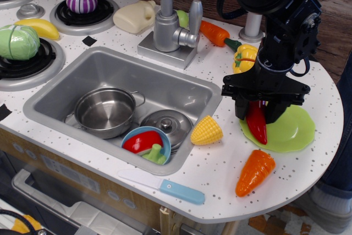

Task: Put pepper in pan

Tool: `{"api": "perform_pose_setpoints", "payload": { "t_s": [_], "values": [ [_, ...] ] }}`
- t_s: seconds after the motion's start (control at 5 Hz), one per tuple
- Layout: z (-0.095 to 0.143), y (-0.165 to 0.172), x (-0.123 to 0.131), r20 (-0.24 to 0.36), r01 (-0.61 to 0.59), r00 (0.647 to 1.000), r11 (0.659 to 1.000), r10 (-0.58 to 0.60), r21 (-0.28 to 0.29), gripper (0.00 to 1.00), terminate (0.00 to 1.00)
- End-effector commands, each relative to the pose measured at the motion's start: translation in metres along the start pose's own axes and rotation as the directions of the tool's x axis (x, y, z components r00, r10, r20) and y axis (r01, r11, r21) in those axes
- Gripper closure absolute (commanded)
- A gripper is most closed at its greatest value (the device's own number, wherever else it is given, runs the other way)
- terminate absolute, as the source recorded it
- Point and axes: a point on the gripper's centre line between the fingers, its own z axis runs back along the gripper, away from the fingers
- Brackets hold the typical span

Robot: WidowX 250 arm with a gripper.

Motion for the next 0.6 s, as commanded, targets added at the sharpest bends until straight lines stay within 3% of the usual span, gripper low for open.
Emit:
{"api": "perform_pose_setpoints", "payload": {
  "t_s": [0.0, 0.4],
  "values": [
    [0.028, 0.010, 0.015, 0.006, 0.006, 1.000, 1.000, -0.006, 0.030, 1.00, 0.00],
    [0.078, 0.075, 0.058, -0.068, 0.192, 0.980, 0.975, -0.186, 0.110, 1.00, 0.00]
  ]
}}
